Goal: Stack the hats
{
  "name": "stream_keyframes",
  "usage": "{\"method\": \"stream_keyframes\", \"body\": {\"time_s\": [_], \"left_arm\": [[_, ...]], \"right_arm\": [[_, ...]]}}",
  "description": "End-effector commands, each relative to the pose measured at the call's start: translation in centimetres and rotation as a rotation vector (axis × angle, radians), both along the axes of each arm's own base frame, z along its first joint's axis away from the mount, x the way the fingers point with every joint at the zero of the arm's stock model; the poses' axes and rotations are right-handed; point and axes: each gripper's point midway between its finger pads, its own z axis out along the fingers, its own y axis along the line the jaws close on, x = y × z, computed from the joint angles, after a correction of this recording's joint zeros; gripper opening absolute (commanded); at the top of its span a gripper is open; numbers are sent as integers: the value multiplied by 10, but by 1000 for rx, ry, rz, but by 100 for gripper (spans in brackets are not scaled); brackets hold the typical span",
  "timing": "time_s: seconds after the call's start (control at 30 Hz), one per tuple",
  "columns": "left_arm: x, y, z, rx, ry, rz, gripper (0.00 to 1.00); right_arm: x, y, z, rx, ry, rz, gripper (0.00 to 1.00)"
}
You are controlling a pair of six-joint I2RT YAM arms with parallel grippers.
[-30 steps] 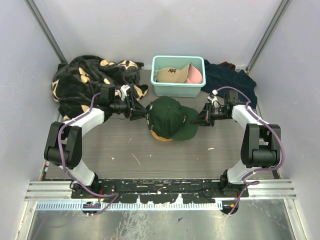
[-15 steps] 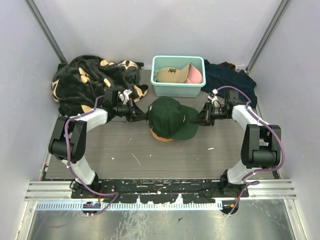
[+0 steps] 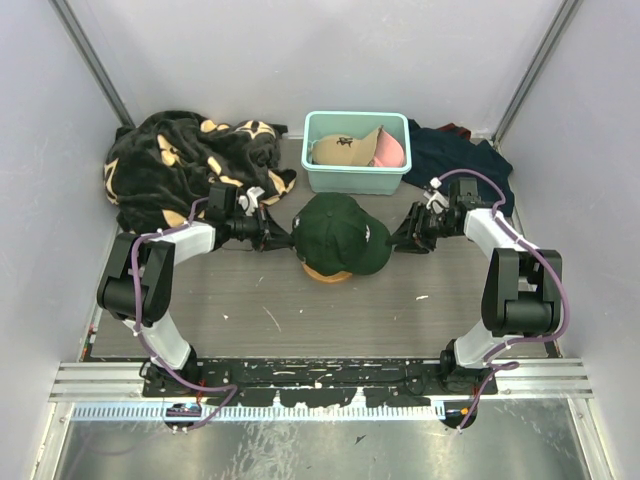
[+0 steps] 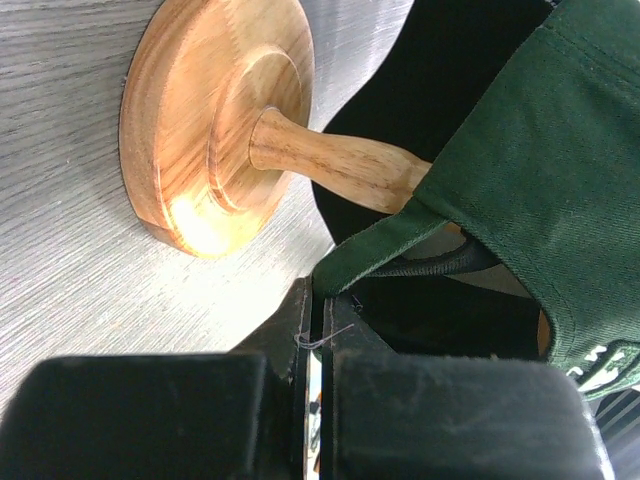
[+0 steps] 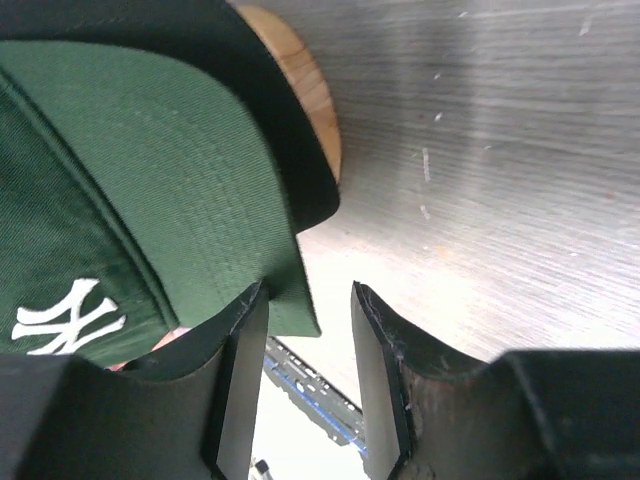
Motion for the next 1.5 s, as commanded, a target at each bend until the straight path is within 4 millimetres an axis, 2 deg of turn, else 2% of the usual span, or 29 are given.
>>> {"method": "stream_keyframes", "body": {"time_s": [0.0, 0.07, 0.13, 0.2, 0.23, 0.33, 0.4, 0.53, 0.6, 0.67, 0.7, 0.87, 1.0, 1.13, 1.23, 1.37, 1.47], "left_arm": [[-15, 10, -34, 76, 92, 12, 2], [-15, 11, -36, 79, 99, 13, 2], [-15, 10, -35, 78, 105, 14, 2], [-13, 10, -31, 73, 102, 17, 3], [-11, 9, -29, 72, 100, 21, 8], [-5, 9, -21, 77, 86, 35, 24], [-3, 10, -17, 72, 81, 43, 25], [-5, 12, -19, 76, 93, 50, 26], [-7, 12, -19, 74, 97, 53, 30], [-8, 12, -16, 71, 94, 53, 38], [-7, 12, -13, 67, 88, 55, 41], [-1, 10, 1, 45, 71, 60, 53], [1, 9, 11, 38, 57, 61, 56], [1, 11, 13, 38, 54, 70, 56], [1, 11, 13, 37, 57, 75, 56], [3, 12, 12, 39, 57, 83, 56], [7, 12, 14, 33, 55, 90, 57]], "right_arm": [[28, -21, 10, -145, -106, -65, 44], [34, -23, 13, -163, -121, -72, 44], [42, -24, 25, -161, -151, -78, 44], [53, -23, 47, -150, -213, -96, 44], [59, -23, 60, -149, -244, -112, 44], [83, -24, 99, -160, -344, -146, 44], [100, -24, 120, -185, -409, -165, 45], [140, -31, 146, -254, -509, -213, 47], [161, -30, 156, -298, -570, -215, 48], [184, -25, 157, -373, -621, -184, 49], [197, -20, 165, -412, -660, -167, 50], [238, 2, 144, -660, -724, -55, 57], [260, -10, 138, -774, -747, -84, 68], [271, -18, 145, -830, -792, -92, 72], [271, -19, 163, -844, -852, -90, 71], [268, -31, 188, -913, -907, -103, 70], [274, -38, 191, -967, -909, -102, 71]]}}
